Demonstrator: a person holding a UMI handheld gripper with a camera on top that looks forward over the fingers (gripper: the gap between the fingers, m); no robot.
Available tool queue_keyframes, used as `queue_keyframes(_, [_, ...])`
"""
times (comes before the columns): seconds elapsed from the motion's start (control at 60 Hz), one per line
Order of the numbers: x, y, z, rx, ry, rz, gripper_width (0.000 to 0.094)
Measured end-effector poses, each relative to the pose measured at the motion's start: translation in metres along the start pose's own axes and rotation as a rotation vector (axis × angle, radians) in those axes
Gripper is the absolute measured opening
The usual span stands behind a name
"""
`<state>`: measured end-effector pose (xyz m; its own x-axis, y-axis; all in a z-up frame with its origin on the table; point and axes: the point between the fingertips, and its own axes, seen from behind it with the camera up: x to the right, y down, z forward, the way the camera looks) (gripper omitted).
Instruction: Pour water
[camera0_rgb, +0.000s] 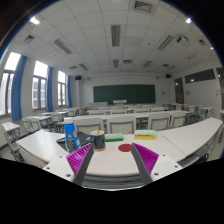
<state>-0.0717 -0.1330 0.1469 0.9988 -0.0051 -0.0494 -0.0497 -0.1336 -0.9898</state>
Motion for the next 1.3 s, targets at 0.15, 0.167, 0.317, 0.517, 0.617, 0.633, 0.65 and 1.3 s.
queue_keyframes(0.15, [-0.024,0.001,-0.005,-0.01,-0.012,-0.01,0.0819])
queue_keyframes(0.167, [-0.027,0.0,-0.006,-0.01,-0.015,-0.013,0.0819])
queue_keyframes(0.317, [-0.045,0.006,0.006,-0.033,-0.067,-0.022,0.0819])
queue_keyframes(0.517, [-0.132,0.013,0.061,-0.047,-0.165,-0.034,0.0819])
queue_keyframes(0.617, [-0.166,0.028,0.095,-0.081,-0.204,-0.032,0.0808])
queue_keyframes(0.633, [-0.17,0.03,0.101,-0.087,-0.202,-0.035,0.081])
queue_keyframes(0.65, [-0.174,0.033,0.107,-0.092,-0.197,-0.037,0.081])
queue_keyframes(1.3, [-0.178,0.053,0.203,-0.005,0.032,-0.127,0.0406])
